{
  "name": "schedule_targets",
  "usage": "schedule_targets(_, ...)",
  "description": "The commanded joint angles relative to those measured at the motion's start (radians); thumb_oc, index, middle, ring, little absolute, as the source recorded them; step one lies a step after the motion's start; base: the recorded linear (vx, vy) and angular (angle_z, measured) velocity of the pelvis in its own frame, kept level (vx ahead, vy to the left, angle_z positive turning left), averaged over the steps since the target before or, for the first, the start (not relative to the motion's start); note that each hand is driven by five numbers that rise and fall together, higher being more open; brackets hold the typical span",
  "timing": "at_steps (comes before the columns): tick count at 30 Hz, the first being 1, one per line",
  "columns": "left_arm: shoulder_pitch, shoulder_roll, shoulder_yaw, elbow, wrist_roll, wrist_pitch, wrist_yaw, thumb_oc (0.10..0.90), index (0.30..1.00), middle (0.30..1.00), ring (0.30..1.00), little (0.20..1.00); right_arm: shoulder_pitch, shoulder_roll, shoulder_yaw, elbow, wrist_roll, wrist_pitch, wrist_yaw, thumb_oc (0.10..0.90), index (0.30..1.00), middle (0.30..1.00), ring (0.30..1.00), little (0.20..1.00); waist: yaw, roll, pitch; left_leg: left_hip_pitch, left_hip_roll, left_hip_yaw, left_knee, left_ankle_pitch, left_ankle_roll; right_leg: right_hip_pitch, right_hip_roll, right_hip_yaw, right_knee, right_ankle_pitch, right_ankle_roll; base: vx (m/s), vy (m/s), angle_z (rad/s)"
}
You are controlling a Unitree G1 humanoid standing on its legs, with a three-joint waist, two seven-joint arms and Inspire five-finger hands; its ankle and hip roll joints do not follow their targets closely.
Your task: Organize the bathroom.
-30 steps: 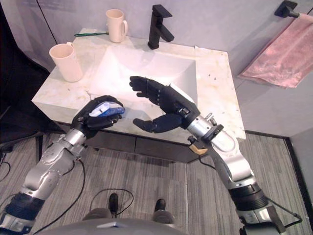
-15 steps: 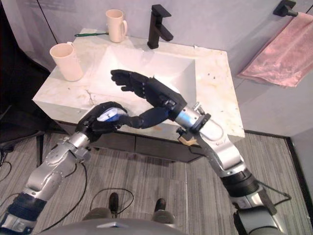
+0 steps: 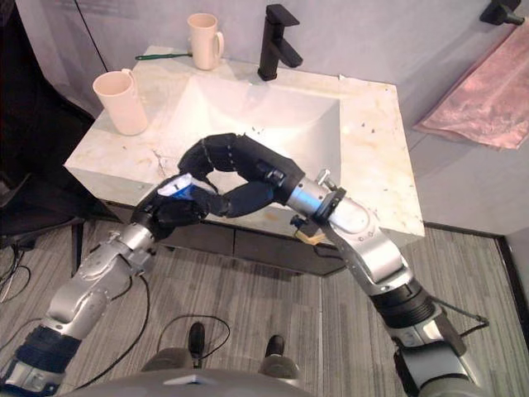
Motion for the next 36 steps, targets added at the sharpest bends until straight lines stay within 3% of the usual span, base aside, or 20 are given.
schedule_targets(1, -0.067, -0.016, -0.019, -0.003, 0.007, -0.064, 0.000, 0.400, 0.300, 0.300, 0.300, 0.300, -0.067, -0.032, -0.035, -0.057, 0.036, -0.063, 0.015, 0.400, 0.300, 0.300, 0.300, 0.300, 0.002, 0.042, -0.082, 0.069, -0.021, 0.031, 0.060, -0.156, -0.001, -0.018, 0.069, 0.013, 0.067, -0.127, 0.054, 0.00, 0.000, 0.00)
schedule_targets(6, -0.064, -0.018, -0.017, 0.003, 0.018, -0.068, 0.002, 0.405, 0.307, 0.307, 0.307, 0.307, -0.056, -0.032, -0.053, -0.054, 0.044, -0.089, -0.004, 0.400, 0.300, 0.300, 0.300, 0.300, -0.003, 0.044, -0.081, 0.071, -0.019, 0.032, 0.058, -0.154, -0.003, -0.012, 0.075, 0.019, 0.059, -0.126, 0.052, 0.00, 0.000, 0.00)
schedule_targets(10, -0.062, -0.019, -0.016, 0.008, 0.030, -0.075, 0.012, 0.497, 0.446, 0.446, 0.446, 0.446, -0.057, -0.030, -0.076, -0.041, 0.041, -0.124, -0.048, 0.400, 0.300, 0.300, 0.300, 0.300, -0.003, 0.046, -0.082, 0.073, -0.018, 0.031, 0.056, -0.154, -0.004, -0.007, 0.077, 0.018, 0.055, -0.126, 0.051, 0.00, 0.000, 0.00)
schedule_targets(12, -0.062, -0.020, -0.015, 0.011, 0.041, -0.076, 0.028, 0.590, 0.585, 0.585, 0.585, 0.585, -0.068, -0.028, -0.092, -0.032, 0.034, -0.155, -0.097, 0.400, 0.300, 0.300, 0.300, 0.300, -0.002, 0.046, -0.082, 0.073, -0.018, 0.030, 0.056, -0.154, -0.005, -0.004, 0.078, 0.017, 0.054, -0.128, 0.050, 0.00, 0.000, 0.00)
schedule_targets(13, -0.060, -0.021, -0.014, 0.019, 0.048, -0.079, 0.043, 0.800, 0.900, 0.900, 0.900, 0.900, -0.078, -0.029, -0.107, -0.023, 0.035, -0.186, -0.142, 0.400, 0.300, 0.300, 0.300, 0.300, 0.001, 0.046, -0.082, 0.072, -0.018, 0.029, 0.057, -0.155, -0.006, -0.003, 0.078, 0.016, 0.054, -0.128, 0.050, 0.00, 0.000, 0.00)
schedule_targets(18, -0.041, -0.024, 0.004, 0.036, 0.066, -0.101, 0.099, 0.800, 0.900, 0.900, 0.900, 0.900, -0.123, -0.027, -0.171, 0.014, 0.003, -0.307, -0.340, 0.400, 0.300, 0.300, 0.300, 0.300, 0.011, 0.045, -0.082, 0.071, -0.018, 0.025, 0.061, -0.157, -0.007, 0.002, 0.077, 0.011, 0.053, -0.128, 0.048, -0.02, 0.042, 0.02)
schedule_targets(22, -0.010, -0.027, 0.044, 0.027, 0.081, -0.177, 0.198, 0.800, 0.900, 0.900, 0.900, 0.900, -0.159, -0.035, -0.239, 0.047, -0.059, -0.419, -0.545, 0.400, 0.300, 0.300, 0.300, 0.300, 0.028, 0.041, -0.084, 0.070, -0.021, 0.019, 0.064, -0.159, -0.003, 0.006, 0.071, 0.006, 0.054, -0.127, 0.048, -0.02, 0.077, 0.06)
schedule_targets(27, 0.022, -0.032, 0.099, -0.005, 0.097, -0.276, 0.315, 0.800, 0.900, 0.900, 0.900, 0.900, -0.172, -0.054, -0.279, 0.057, -0.118, -0.485, -0.692, 0.400, 0.300, 0.300, 0.300, 0.300, 0.046, 0.033, -0.087, 0.065, -0.024, 0.011, 0.063, -0.158, 0.000, 0.006, 0.065, -0.001, 0.056, -0.129, 0.047, -0.02, 0.067, 0.04)
schedule_targets(31, 0.060, -0.034, 0.188, -0.034, 0.130, -0.382, 0.489, 0.800, 0.900, 0.900, 0.900, 0.900, -0.185, -0.062, -0.309, 0.085, -0.183, -0.553, -0.837, 0.400, 0.300, 0.300, 0.300, 0.300, 0.076, 0.020, -0.088, 0.058, -0.034, -0.008, 0.069, -0.162, 0.004, 0.009, 0.055, -0.011, 0.062, -0.135, 0.046, -0.02, 0.073, 0.05)
schedule_targets(36, 0.098, -0.038, 0.254, -0.041, 0.162, -0.405, 0.593, 0.800, 0.900, 0.900, 0.900, 0.900, -0.218, -0.043, -0.297, 0.121, -0.259, -0.608, -0.970, 0.400, 0.300, 0.300, 0.300, 0.300, 0.111, 0.010, -0.084, 0.054, -0.043, -0.028, 0.076, -0.168, 0.009, 0.007, 0.039, -0.032, 0.075, -0.138, 0.049, -0.03, 0.084, 0.12)
